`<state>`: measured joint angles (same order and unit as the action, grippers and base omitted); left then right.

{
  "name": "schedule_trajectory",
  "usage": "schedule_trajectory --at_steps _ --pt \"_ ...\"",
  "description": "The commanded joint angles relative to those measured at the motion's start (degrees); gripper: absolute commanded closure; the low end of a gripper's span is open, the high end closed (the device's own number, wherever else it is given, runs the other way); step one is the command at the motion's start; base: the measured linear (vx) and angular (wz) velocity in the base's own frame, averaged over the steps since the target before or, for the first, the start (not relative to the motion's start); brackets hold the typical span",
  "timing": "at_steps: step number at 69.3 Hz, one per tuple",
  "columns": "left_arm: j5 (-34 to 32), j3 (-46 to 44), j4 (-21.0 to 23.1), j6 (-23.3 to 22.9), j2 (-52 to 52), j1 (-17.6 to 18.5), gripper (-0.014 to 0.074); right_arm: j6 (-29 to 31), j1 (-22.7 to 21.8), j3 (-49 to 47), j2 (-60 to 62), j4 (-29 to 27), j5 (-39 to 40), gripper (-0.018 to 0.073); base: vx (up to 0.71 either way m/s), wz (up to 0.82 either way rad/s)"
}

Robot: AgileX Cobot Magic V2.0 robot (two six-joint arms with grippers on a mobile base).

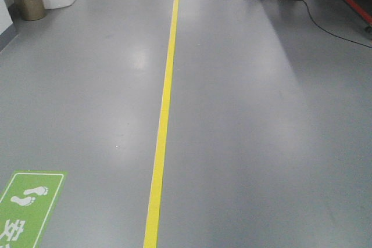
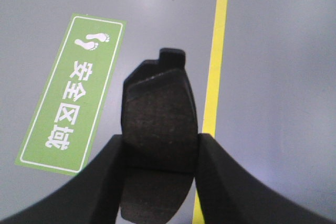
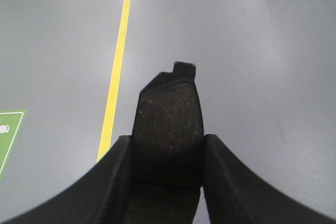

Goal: Move and align brake pads A on conveyor
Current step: 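Drive along the yellow floor line holding both brake pads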

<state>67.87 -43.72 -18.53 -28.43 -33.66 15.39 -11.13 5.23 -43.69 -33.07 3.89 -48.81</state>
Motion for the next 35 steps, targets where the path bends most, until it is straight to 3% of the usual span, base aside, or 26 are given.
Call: schedule_trajectory --at_steps 1,23,35 --pt "-2.38 -1.51 -1.46 -0.15 -0.25 0.06 0.0603 0.22 -0.23 -1.6 0.0 0.58 4.24 0.0563 0.19 0.18" --pt "3.86 -1.51 -1.46 -0.15 0.0 0.06 0.0603 0.22 -0.23 -1.6 0.0 0.58 4.09 0.0563 0.27 0.1" --pt "4.02 -1.51 -1.46 -0.15 0.0 0.06 0.0603 0.22 -0.23 -1.6 0.0 0.58 4.09 0.0563 0.35 -0.04"
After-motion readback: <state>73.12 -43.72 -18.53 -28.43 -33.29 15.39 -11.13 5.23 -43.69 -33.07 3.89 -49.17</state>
